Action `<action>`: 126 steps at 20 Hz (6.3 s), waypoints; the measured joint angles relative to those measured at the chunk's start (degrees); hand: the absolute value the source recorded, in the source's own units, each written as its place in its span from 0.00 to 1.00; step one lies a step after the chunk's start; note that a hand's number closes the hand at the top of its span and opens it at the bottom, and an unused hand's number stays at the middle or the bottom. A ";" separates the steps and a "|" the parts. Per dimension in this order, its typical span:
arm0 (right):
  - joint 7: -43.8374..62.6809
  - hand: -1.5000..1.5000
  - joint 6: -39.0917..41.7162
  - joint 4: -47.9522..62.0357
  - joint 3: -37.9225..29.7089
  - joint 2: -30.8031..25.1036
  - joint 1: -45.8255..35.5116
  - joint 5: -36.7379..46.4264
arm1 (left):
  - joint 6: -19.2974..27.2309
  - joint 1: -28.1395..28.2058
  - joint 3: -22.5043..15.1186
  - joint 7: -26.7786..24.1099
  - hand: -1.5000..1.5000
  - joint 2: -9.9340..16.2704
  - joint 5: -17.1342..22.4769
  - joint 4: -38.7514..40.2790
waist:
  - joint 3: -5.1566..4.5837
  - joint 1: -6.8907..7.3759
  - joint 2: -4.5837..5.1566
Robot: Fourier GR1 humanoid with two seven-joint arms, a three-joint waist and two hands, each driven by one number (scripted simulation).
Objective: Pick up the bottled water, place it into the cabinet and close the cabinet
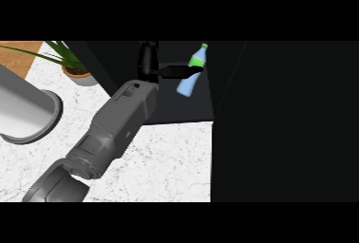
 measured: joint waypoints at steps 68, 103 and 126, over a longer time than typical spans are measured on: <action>6.19 1.00 5.05 -4.41 27.71 -17.05 -4.87 11.35 | -21.71 83.31 -7.75 9.40 0.00 32.65 19.89 -95.59 | -0.74 6.75 -1.85; 16.51 1.00 8.45 -3.63 27.58 -21.27 -29.37 8.99 | -36.47 86.82 0.52 10.76 0.00 42.98 26.06 -95.92 | -1.75 16.77 0.47; 17.19 1.00 10.11 -1.65 26.66 -20.10 -32.22 5.01 | -39.67 85.28 2.96 10.93 0.00 44.52 27.92 -94.72 | -1.80 19.53 3.11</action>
